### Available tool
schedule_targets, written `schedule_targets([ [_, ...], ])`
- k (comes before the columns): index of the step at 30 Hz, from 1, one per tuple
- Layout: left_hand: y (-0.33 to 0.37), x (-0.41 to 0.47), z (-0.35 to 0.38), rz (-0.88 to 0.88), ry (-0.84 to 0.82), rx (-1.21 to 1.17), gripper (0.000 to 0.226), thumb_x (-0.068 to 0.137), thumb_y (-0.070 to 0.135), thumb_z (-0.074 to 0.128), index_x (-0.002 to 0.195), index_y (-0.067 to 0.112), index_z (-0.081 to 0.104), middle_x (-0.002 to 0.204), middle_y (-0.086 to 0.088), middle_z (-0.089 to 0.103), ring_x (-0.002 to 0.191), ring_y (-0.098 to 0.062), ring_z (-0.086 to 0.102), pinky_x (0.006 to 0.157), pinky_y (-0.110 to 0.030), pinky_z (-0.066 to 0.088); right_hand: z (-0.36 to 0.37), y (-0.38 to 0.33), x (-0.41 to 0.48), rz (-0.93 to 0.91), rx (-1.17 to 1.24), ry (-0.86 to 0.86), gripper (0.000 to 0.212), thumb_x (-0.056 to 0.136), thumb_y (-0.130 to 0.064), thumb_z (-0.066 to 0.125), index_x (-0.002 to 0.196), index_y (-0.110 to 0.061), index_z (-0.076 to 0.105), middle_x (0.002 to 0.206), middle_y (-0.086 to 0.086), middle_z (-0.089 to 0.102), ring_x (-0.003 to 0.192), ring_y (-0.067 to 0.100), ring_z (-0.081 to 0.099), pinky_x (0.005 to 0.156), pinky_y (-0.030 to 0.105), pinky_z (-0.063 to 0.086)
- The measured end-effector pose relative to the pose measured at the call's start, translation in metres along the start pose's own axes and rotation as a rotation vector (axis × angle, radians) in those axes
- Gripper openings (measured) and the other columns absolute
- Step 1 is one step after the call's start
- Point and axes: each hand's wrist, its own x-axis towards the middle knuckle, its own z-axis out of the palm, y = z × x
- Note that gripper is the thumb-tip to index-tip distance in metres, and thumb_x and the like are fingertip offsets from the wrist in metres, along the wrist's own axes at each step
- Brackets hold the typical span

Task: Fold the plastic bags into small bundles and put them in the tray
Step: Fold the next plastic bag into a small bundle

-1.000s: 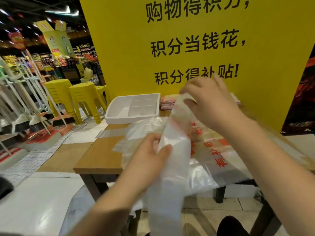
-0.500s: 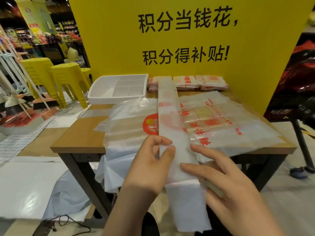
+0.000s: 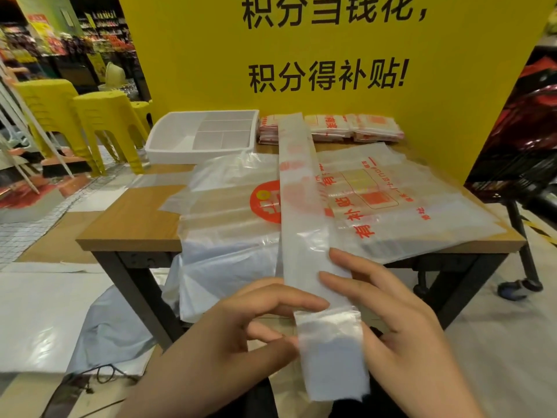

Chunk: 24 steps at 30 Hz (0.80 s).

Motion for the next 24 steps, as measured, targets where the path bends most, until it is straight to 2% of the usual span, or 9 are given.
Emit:
schedule_targets([
  [4, -0.013, 0.011, 0.009, 0.062, 0.243, -0.091, 0.034, 0.078, 0.002, 0.081, 0.095, 0.032, 0.078, 0.108, 0.002, 0.070, 0.106, -0.023, 0.067, 0.085, -0.037, 0.059, -0.001, -0.004, -0.003, 0.001, 0.040, -0.008, 0.046, 0.084, -0.019, 0.079, 0.121, -0.044, 0.068, 0.146, -0.022, 0.048, 0.133, -0.004, 0.046, 0.105, 0.008, 0.035],
  [6, -0.015, 0.015, 0.012, 0.044, 0.328, -0.147, 0.032, 0.074, -0.001, 0.076, 0.087, 0.028, 0.079, 0.097, 0.000, 0.071, 0.098, -0.023, 0.068, 0.073, -0.032, 0.060, -0.005, -0.007, -0.004, 0.033, 0.079, 0.008, 0.047, 0.081, -0.013, 0.080, 0.113, -0.046, 0.072, 0.144, -0.023, 0.050, 0.131, -0.002, 0.050, 0.104, 0.014, 0.039],
  [9, -0.015, 0.018, 0.012, 0.031, 0.346, -0.076, 0.036, 0.076, -0.003, 0.079, 0.082, 0.033, 0.078, 0.093, 0.005, 0.073, 0.095, -0.017, 0.069, 0.076, -0.025, 0.056, -0.006, -0.012, -0.003, 0.048, 0.168, 0.031, 0.021, 0.083, -0.032, 0.079, 0.100, -0.043, 0.076, 0.140, -0.021, 0.054, 0.127, 0.002, 0.055, 0.101, 0.017, 0.044],
  [14, -0.010, 0.021, 0.008, 0.065, 0.291, -0.058, 0.021, 0.075, 0.029, 0.074, 0.090, 0.043, 0.078, 0.104, 0.006, 0.072, 0.104, -0.016, 0.069, 0.087, -0.029, 0.054, 0.000, -0.018, 0.002, 0.108, 0.158, 0.088, 0.020, 0.078, -0.032, 0.080, 0.095, -0.041, 0.077, 0.136, -0.020, 0.057, 0.125, 0.000, 0.054, 0.098, 0.009, 0.042],
  [17, -0.003, 0.016, 0.013, -0.008, 0.230, -0.164, 0.024, 0.089, 0.009, 0.072, 0.095, 0.032, 0.080, 0.106, 0.003, 0.070, 0.096, -0.017, 0.070, 0.072, -0.030, 0.059, 0.003, -0.022, 0.008, 0.223, 0.252, 0.146, 0.013, 0.073, -0.041, 0.079, 0.083, -0.034, 0.076, 0.129, -0.021, 0.060, 0.119, -0.003, 0.056, 0.089, 0.005, 0.043],
  [19, 0.007, 0.014, 0.016, -0.057, 0.223, -0.271, 0.009, 0.085, 0.027, 0.078, 0.094, 0.030, 0.080, 0.103, -0.003, 0.071, 0.080, -0.014, 0.071, 0.060, -0.029, 0.058, 0.007, -0.022, 0.012, 0.298, 0.299, 0.188, 0.009, 0.075, -0.026, 0.084, 0.077, -0.030, 0.076, 0.121, -0.022, 0.063, 0.112, -0.002, 0.060, 0.080, 0.009, 0.049],
  [20, 0.011, 0.015, 0.016, -0.077, 0.242, -0.300, 0.014, 0.082, 0.039, 0.079, 0.091, 0.029, 0.079, 0.096, -0.006, 0.073, 0.076, -0.013, 0.071, 0.055, -0.028, 0.057, 0.009, -0.023, 0.013, 0.335, 0.317, 0.207, 0.007, 0.077, -0.023, 0.081, 0.074, -0.026, 0.076, 0.116, -0.022, 0.063, 0.109, 0.000, 0.061, 0.075, 0.014, 0.052],
  [22, 0.015, 0.018, 0.021, -0.122, 0.310, -0.313, 0.029, 0.080, 0.049, 0.074, 0.085, 0.021, 0.075, 0.081, -0.008, 0.076, 0.071, -0.014, 0.072, 0.049, -0.028, 0.055, 0.013, -0.028, 0.015, 0.388, 0.322, 0.258, 0.020, 0.078, -0.040, 0.074, 0.069, -0.023, 0.076, 0.111, -0.020, 0.063, 0.105, 0.002, 0.062, 0.073, 0.024, 0.055],
  [24, 0.018, 0.022, 0.027, -0.155, 0.406, -0.313, 0.028, 0.081, 0.038, 0.072, 0.084, 0.011, 0.066, 0.070, -0.009, 0.073, 0.064, -0.017, 0.072, 0.046, -0.031, 0.054, 0.017, -0.033, 0.018, 0.431, 0.309, 0.313, 0.029, 0.070, -0.052, 0.071, 0.063, -0.024, 0.074, 0.109, -0.021, 0.061, 0.101, -0.002, 0.061, 0.069, 0.025, 0.056],
])
